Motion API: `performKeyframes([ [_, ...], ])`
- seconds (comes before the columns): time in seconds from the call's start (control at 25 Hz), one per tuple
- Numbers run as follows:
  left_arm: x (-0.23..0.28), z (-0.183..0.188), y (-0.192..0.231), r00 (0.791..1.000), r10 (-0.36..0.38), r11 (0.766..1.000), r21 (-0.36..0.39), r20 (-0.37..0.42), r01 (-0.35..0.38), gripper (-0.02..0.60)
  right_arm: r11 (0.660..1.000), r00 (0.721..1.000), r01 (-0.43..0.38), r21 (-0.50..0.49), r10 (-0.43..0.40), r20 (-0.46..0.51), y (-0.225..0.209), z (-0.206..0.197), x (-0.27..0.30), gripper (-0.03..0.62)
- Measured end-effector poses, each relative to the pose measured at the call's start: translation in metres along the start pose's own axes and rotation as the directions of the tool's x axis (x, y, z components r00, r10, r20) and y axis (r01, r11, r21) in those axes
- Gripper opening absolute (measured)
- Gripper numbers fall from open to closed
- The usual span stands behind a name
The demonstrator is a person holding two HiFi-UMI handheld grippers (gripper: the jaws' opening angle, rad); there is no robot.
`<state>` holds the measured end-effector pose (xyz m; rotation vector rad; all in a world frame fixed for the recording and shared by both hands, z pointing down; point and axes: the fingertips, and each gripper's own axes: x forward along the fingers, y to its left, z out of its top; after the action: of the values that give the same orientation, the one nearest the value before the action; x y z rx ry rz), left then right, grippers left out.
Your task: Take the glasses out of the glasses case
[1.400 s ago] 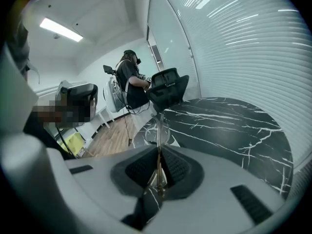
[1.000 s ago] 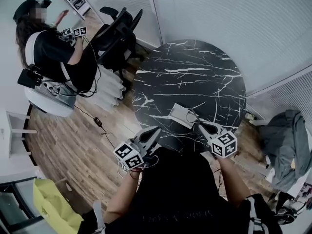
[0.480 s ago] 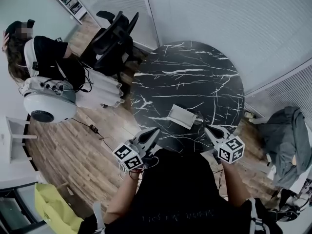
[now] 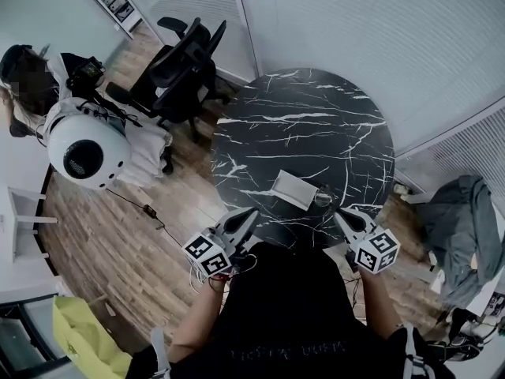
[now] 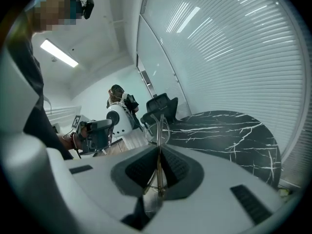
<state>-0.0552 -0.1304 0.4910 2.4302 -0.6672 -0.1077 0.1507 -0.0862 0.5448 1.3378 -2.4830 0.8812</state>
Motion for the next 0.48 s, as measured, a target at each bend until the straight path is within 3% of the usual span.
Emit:
performKeyframes([
  [0.48, -0.006, 0.004, 0.002, 1.000, 0.005, 1.000, -0.005, 0.017, -0.005, 0.018, 0.995, 0.998, 0.016, 0.096, -0.022, 0.067, 0.000, 0.001, -0.017, 0.035],
])
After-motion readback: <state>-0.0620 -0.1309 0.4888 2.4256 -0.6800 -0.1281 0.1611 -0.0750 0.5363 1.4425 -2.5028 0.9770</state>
